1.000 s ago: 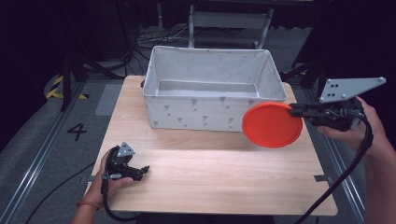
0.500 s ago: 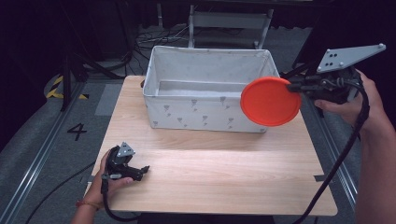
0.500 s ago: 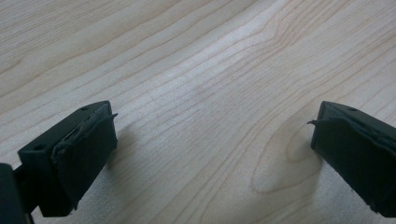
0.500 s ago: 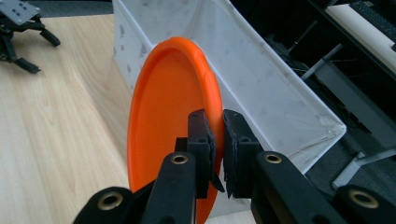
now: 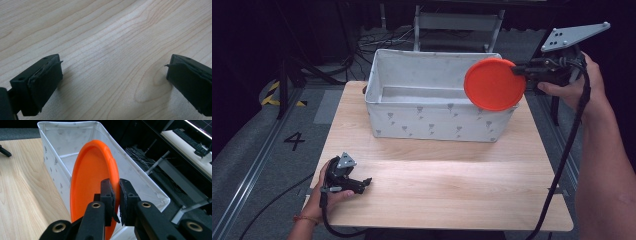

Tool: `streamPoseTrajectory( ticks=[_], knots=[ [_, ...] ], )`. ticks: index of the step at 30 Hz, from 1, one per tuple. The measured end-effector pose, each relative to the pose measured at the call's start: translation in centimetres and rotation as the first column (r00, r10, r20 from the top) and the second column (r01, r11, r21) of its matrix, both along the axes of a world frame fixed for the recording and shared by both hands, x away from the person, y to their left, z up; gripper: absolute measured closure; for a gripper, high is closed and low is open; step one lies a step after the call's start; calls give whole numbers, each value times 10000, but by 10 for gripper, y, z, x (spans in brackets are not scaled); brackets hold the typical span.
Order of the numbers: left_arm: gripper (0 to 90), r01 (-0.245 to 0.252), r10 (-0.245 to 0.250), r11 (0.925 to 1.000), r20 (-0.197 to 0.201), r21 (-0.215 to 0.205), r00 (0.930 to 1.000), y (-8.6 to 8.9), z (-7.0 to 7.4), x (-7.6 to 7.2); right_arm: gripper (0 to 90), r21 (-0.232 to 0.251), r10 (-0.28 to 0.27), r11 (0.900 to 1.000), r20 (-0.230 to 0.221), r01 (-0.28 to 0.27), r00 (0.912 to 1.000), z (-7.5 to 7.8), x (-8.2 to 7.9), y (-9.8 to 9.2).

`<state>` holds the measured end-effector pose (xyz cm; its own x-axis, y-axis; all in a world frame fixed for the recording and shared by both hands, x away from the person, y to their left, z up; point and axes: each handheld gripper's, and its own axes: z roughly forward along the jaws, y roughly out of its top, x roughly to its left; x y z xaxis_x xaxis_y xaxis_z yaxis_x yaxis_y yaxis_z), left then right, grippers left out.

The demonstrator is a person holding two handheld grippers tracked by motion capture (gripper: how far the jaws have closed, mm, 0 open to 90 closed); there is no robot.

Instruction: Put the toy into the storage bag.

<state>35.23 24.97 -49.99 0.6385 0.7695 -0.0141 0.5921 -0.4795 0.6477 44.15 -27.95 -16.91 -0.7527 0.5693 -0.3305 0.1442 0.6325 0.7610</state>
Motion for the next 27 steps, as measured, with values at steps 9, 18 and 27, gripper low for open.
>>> streamPoseTrajectory(
  ticks=[9, 18, 27],
  knots=[
    [5, 22, -22, 10000, -79, -41, 10000, 0, 0, 0, 828, 53, -176, 9998, 5, 176, 9998, -13, 35, 5],
    [8, 6, -6, 10000, -18, -23, 10000, 0, 0, 0, 827, -407, -200, 9990, -200, 192, 9996, -29, 69, 7],
    [8, -35, 35, 10000, -61, -53, 10000, 0, 0, 0, 827, -333, -25, 9994, -744, 0, 9972, -57, 96, 0]
  ],
)
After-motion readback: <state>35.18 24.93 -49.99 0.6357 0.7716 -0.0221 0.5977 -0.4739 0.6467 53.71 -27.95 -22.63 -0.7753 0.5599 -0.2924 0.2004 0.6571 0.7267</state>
